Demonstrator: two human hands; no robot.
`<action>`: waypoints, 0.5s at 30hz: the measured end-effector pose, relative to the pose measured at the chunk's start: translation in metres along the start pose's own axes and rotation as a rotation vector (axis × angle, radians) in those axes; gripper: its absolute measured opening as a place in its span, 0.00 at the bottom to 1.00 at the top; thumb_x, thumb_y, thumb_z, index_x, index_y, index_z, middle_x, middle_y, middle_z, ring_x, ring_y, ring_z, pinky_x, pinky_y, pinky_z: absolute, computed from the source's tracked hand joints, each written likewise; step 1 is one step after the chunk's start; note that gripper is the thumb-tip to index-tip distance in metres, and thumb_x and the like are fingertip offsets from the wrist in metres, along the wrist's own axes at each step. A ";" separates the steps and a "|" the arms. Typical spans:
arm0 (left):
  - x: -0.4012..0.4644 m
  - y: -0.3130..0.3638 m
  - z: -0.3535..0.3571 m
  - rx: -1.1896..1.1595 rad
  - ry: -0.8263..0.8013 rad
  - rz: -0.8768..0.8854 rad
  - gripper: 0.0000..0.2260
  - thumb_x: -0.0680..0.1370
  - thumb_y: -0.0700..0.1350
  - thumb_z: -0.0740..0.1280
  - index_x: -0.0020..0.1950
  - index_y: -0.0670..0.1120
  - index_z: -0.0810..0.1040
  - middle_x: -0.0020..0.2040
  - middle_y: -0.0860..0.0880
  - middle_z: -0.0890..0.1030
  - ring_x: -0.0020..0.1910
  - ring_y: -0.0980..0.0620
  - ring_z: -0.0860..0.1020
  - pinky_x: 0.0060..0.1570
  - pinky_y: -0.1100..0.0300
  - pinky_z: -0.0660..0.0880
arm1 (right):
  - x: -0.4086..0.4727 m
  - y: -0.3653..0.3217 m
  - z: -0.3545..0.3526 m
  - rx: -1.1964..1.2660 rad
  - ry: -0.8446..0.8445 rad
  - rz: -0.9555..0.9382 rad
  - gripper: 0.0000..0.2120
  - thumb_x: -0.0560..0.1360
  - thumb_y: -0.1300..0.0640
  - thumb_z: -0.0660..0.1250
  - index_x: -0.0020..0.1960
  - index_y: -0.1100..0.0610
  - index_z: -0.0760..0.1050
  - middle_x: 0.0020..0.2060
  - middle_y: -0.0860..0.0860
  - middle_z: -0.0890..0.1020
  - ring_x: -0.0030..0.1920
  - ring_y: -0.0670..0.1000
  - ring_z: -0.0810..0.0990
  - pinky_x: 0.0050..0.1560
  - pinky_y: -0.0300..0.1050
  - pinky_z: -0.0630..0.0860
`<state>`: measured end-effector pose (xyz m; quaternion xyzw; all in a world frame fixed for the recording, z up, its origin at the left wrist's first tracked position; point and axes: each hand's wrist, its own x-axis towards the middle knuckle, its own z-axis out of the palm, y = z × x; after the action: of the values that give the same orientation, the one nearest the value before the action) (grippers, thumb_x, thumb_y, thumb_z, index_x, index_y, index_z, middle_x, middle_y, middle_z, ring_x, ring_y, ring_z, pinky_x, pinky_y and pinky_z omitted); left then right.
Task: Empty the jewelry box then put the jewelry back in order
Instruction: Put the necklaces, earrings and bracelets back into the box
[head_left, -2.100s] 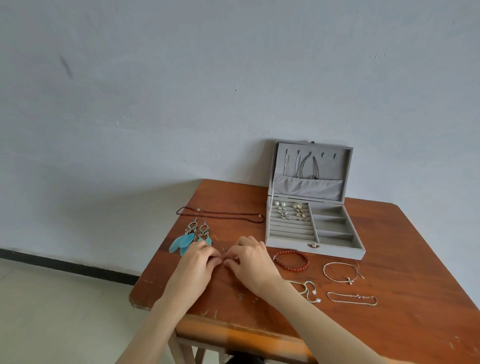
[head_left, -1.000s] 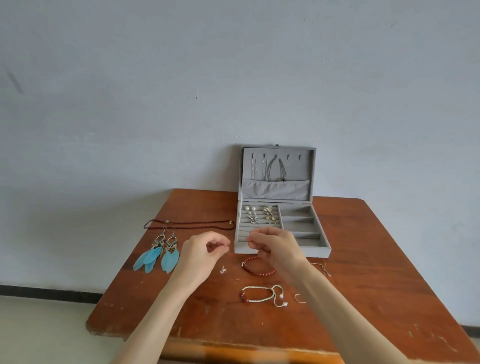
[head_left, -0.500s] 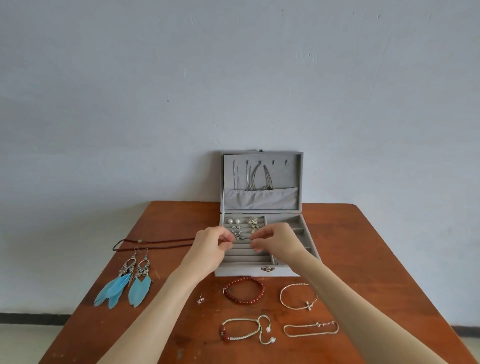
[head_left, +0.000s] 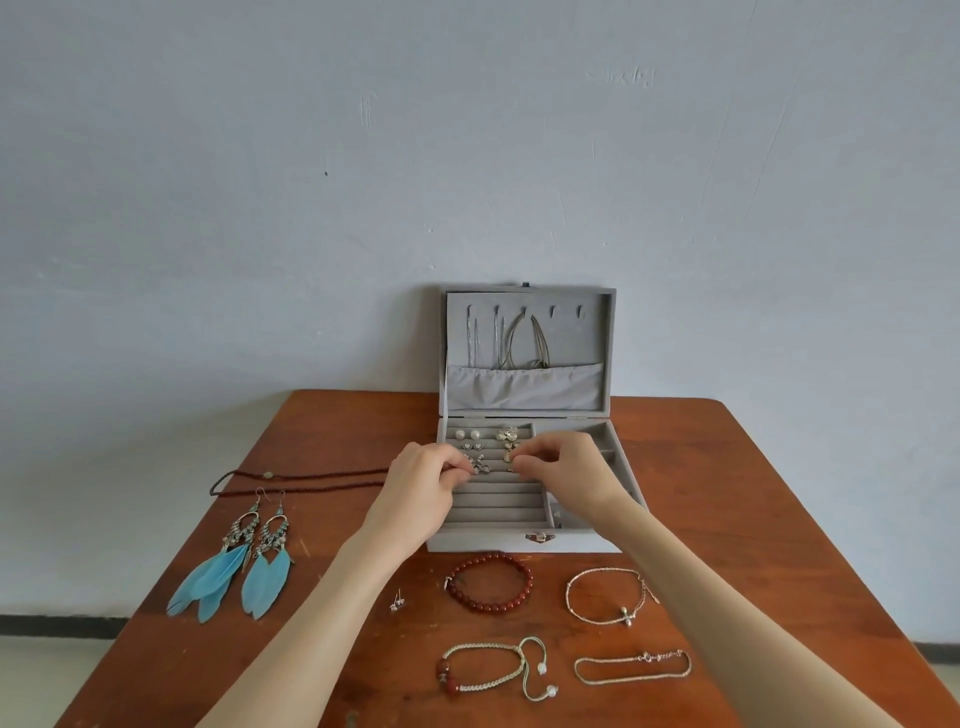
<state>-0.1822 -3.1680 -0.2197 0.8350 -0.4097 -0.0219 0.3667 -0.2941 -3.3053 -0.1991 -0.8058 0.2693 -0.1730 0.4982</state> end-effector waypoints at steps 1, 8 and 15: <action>0.000 -0.001 0.001 0.027 0.004 0.006 0.06 0.77 0.42 0.65 0.49 0.49 0.81 0.51 0.49 0.80 0.55 0.53 0.71 0.54 0.58 0.68 | 0.001 0.000 -0.001 0.018 -0.011 0.018 0.03 0.72 0.62 0.69 0.45 0.57 0.81 0.35 0.47 0.81 0.37 0.43 0.78 0.37 0.32 0.70; 0.003 -0.004 0.012 0.162 0.055 0.027 0.05 0.77 0.47 0.65 0.48 0.53 0.81 0.46 0.57 0.77 0.48 0.57 0.61 0.43 0.59 0.52 | 0.008 -0.007 0.000 -0.076 -0.127 0.057 0.10 0.70 0.65 0.67 0.35 0.52 0.78 0.36 0.57 0.84 0.40 0.48 0.80 0.52 0.44 0.77; 0.005 -0.007 0.013 0.263 0.026 0.080 0.07 0.78 0.49 0.63 0.51 0.55 0.80 0.46 0.57 0.68 0.52 0.55 0.59 0.47 0.59 0.53 | 0.015 -0.018 0.000 -0.135 -0.311 0.151 0.06 0.70 0.67 0.66 0.38 0.60 0.81 0.29 0.54 0.81 0.27 0.45 0.73 0.32 0.35 0.71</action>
<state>-0.1790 -3.1762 -0.2324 0.8590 -0.4374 0.0574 0.2600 -0.2772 -3.3084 -0.1825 -0.8319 0.2598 0.0097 0.4902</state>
